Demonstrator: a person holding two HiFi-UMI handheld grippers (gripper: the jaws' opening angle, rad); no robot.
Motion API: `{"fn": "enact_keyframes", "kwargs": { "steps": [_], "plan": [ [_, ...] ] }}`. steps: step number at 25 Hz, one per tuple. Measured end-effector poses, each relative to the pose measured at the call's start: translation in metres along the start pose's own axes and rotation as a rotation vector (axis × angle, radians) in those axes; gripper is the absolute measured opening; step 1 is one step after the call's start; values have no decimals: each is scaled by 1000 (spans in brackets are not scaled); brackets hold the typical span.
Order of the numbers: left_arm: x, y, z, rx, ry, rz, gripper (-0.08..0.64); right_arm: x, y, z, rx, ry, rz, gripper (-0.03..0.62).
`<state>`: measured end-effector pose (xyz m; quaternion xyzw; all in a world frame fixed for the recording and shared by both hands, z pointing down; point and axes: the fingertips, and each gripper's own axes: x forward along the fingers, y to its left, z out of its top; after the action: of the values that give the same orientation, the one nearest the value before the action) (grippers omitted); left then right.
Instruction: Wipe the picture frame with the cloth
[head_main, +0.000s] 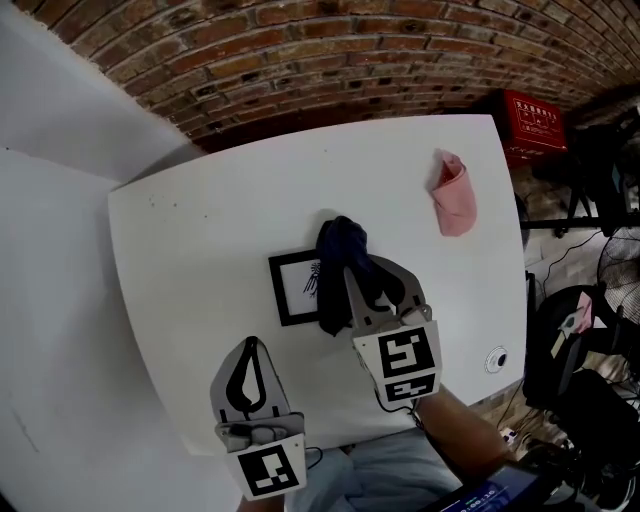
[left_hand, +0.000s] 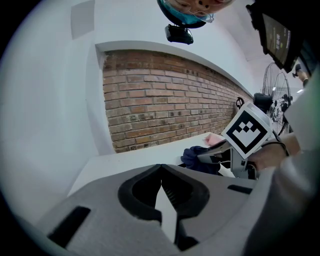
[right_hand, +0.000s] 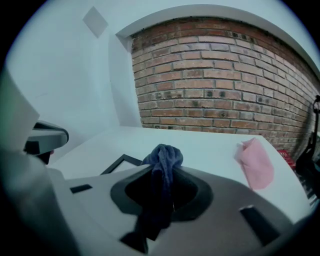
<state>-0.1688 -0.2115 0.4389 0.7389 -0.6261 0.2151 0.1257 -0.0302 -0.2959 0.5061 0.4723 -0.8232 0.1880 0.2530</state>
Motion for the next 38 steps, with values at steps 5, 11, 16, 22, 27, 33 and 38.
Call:
{"fn": "enact_keyframes", "kwargs": {
  "steps": [5,11,16,22,27,33,38],
  "plan": [
    [5,-14,7,18,-10,-19,9,-8,-16,-4,16,-5,-22,77],
    [7,-32,15,34,-25,-39,9,-20,-36,-7,43,-18,-43,78],
    [4,-46,17,52,-28,-52,9,-31,-48,-9,58,-39,-62,77],
    [0,-62,20,69,-31,-60,9,-47,-65,-24,76,-26,-85,77],
    [-1,-82,17,81,-25,-83,9,-65,-83,-40,97,-23,-114,77],
    [-11,-110,20,103,-49,-109,9,-97,-101,-57,118,-39,-153,77],
    [-32,-123,39,102,-95,-115,9,-132,-108,-41,111,-95,-184,77]
  ]
}}
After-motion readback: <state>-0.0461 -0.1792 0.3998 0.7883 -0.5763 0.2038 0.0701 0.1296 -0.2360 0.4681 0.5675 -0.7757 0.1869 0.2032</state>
